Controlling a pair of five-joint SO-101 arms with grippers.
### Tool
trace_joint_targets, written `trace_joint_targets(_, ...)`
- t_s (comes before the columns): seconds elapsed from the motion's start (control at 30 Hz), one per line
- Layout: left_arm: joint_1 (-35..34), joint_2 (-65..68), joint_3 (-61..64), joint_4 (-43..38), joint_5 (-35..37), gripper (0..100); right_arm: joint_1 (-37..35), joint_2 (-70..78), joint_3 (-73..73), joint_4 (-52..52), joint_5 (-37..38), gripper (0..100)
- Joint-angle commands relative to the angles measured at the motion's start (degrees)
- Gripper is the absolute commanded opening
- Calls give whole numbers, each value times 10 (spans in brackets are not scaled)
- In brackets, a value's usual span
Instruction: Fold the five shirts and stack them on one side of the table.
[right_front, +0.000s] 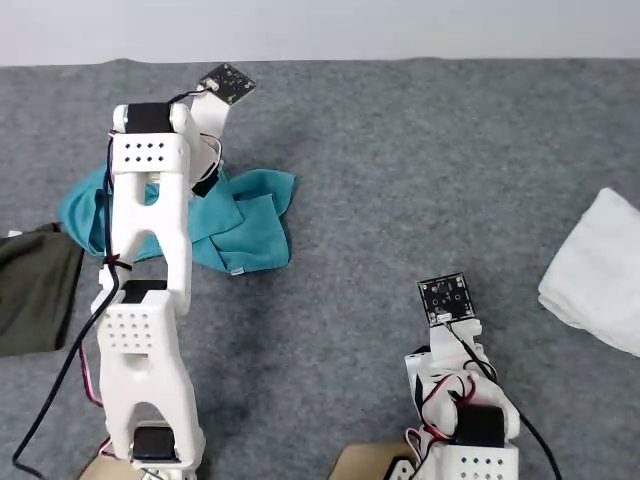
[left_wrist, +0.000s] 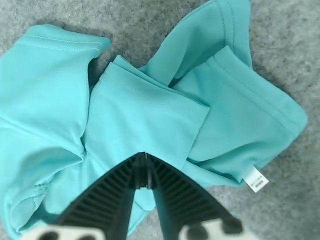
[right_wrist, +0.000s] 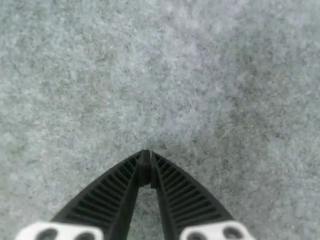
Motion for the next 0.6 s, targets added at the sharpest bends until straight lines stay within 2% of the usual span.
trace_joint_targets(0.0,-1,-15,-26,9,-1,3,7,-6,9,-6,4,9)
trace_joint_targets(0.33,25,-53,-12,25,-4,9,7,-6,9,-6,4,9)
trace_joint_targets(0.57,48,-54,73,10,-34,164,7,-6,9,-6,4,9)
